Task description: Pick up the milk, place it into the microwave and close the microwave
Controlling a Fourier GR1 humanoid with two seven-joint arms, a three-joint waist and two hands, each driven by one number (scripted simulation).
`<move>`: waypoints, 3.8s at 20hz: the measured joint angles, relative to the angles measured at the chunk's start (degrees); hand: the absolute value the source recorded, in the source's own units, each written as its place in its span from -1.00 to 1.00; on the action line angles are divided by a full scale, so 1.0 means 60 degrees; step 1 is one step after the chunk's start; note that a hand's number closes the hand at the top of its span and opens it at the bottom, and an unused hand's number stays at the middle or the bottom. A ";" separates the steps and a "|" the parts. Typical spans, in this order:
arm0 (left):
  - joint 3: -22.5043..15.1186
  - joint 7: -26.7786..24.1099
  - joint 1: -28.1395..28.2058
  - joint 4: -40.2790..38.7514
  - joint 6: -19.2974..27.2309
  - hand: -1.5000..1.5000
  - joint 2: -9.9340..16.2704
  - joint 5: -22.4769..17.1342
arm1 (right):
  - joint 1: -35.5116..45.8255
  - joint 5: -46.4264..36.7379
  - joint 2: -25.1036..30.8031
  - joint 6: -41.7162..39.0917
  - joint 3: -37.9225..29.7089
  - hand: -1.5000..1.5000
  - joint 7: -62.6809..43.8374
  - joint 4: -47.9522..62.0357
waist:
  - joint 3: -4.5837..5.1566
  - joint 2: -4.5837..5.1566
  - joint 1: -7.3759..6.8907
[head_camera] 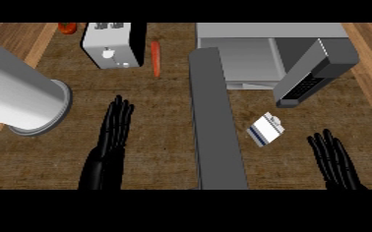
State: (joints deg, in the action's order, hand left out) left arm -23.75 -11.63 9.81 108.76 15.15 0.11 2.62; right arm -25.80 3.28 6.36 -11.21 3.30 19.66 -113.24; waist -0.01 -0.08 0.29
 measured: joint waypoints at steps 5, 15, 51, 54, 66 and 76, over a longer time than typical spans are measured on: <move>-0.0740 -0.0714 0.0253 -0.0510 0.0707 -1.00 -0.0015 0.0073 | 0.0147 -0.0400 -0.0146 0.0044 -0.0110 -1.00 0.0647 0.0883 | 0.0002 0.0002 -0.0024; -0.1540 -0.1262 0.0626 -0.0715 0.1176 -1.00 0.0056 -0.0057 | 0.1271 -0.1035 -0.0558 0.0597 -0.0514 -1.00 0.2031 0.3398 | 0.0002 0.0007 -0.0058; 0.0206 -0.2420 0.2462 0.0165 -0.1026 -1.00 0.2171 -0.2379 | 0.8405 -0.1813 0.0730 0.3080 -0.3487 1.00 0.6790 1.5796 | 0.0031 0.0016 -0.0272; 0.0280 -0.2519 0.2485 0.0174 -0.1116 -1.00 0.2167 -0.2421 | 0.8638 -0.1867 0.0852 0.3281 -0.3567 1.00 0.6801 1.6164 | 0.0038 0.0011 -0.0271; 0.0997 -0.2561 0.2570 0.0121 -0.1713 -1.00 0.2480 -0.3028 | 0.9105 -0.1992 0.0745 0.2794 -0.3441 1.00 0.7111 1.6332 | 0.0021 0.0040 -0.0259; 0.1149 -0.2794 0.3129 0.0191 -0.1955 -1.00 0.2458 -0.3080 | 0.8748 -0.1912 -0.0453 0.2606 -0.2910 1.00 0.6842 1.4843 | 0.0007 -0.0008 -0.0093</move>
State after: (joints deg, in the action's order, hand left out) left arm -16.85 -28.40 28.58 109.91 3.42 14.86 -15.86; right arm 26.69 -8.20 3.64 4.42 -14.16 60.71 -24.19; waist 0.03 -0.13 -0.27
